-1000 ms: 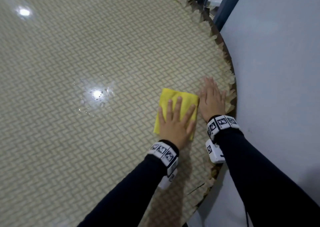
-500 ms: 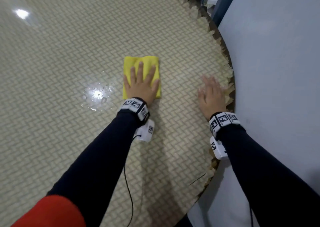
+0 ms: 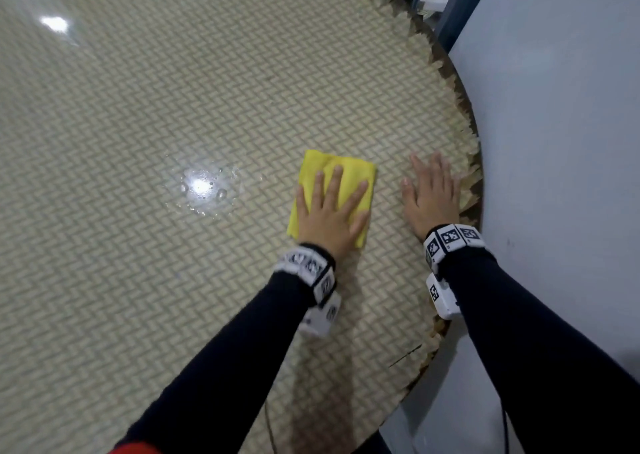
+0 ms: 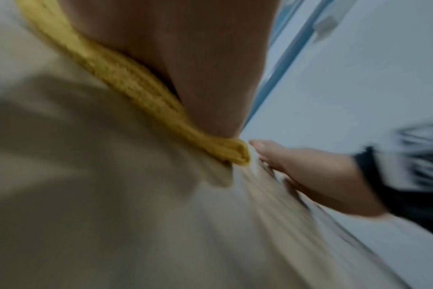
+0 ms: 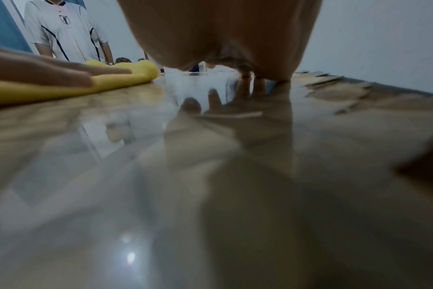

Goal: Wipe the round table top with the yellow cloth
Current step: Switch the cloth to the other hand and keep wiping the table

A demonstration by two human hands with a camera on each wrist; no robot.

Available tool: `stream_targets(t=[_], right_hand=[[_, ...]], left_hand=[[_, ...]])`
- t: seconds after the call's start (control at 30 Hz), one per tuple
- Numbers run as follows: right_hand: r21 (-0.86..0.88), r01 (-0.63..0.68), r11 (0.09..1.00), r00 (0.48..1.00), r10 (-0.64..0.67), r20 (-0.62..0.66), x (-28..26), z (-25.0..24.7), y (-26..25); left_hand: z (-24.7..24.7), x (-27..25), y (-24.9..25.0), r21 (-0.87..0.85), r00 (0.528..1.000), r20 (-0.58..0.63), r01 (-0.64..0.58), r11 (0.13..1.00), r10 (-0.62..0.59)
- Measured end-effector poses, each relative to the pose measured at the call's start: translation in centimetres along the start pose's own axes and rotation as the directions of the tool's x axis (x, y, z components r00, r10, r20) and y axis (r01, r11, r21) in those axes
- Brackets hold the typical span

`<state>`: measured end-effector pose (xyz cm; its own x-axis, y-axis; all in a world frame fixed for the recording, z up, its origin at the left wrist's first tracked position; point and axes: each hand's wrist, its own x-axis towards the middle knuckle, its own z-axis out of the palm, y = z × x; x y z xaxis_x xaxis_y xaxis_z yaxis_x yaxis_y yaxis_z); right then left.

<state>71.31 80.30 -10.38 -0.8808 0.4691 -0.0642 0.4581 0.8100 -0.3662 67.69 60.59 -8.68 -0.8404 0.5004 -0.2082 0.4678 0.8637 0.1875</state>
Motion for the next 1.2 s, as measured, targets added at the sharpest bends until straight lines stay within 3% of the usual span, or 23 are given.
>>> stream_targets(t=[0.17,0.27,0.37,0.47,0.53,0.6,0.73,0.9,1.07,1.2], right_hand=[[0.039,0.001,0.999,1.000,-0.002,0.027,-0.1,-0.4,0.1],[0.039,-0.016,0.999,0.998,0.013,0.065,0.0,-0.8,-0.1],[0.012,-0.049,0.999,0.996,0.048,0.076,0.0,-1.3,-1.7],[0.036,0.029,0.999,0.998,-0.031,0.046,0.0,-1.1,-5.8],[0.092,0.134,0.987,0.989,-0.139,0.044,-0.7,-0.2,-10.0],[0.144,0.232,0.962,0.970,-0.241,0.046,-1.7,1.1,-14.6],[0.133,0.352,0.926,0.924,-0.367,0.108,-3.8,4.7,-22.3],[0.048,0.231,0.972,0.962,-0.236,0.138,-4.9,7.9,-27.5],[-0.052,0.095,0.994,0.976,-0.082,0.204,-5.9,9.7,-29.7],[-0.085,0.115,0.990,0.969,-0.093,0.227,-9.7,9.7,-29.2]], left_hand=[[-3.3,5.8,-5.5,-0.058,0.980,0.065,0.191,0.980,-0.187],[-3.9,3.9,-9.8,-0.082,0.951,0.053,0.307,0.948,-0.303],[-3.9,1.0,-11.5,-0.092,0.941,0.044,0.338,0.937,-0.336],[-4.7,-0.5,-12.6,-0.143,0.956,0.068,0.294,0.945,-0.287],[-5.9,-1.9,-14.3,-0.207,0.957,0.007,0.284,0.936,-0.289],[-7.0,-4.0,-17.4,-0.242,0.936,-0.062,0.321,0.915,-0.345],[-7.7,-10.0,-26.2,-0.234,0.861,-0.056,0.482,0.844,-0.506],[-7.4,-15.6,-35.0,-0.179,0.813,-0.016,0.570,0.802,-0.582],[-6.2,-17.2,-38.2,-0.197,0.840,0.007,0.534,0.822,-0.543],[-6.0,-16.4,-38.3,-0.233,0.867,0.000,0.484,0.843,-0.498]])
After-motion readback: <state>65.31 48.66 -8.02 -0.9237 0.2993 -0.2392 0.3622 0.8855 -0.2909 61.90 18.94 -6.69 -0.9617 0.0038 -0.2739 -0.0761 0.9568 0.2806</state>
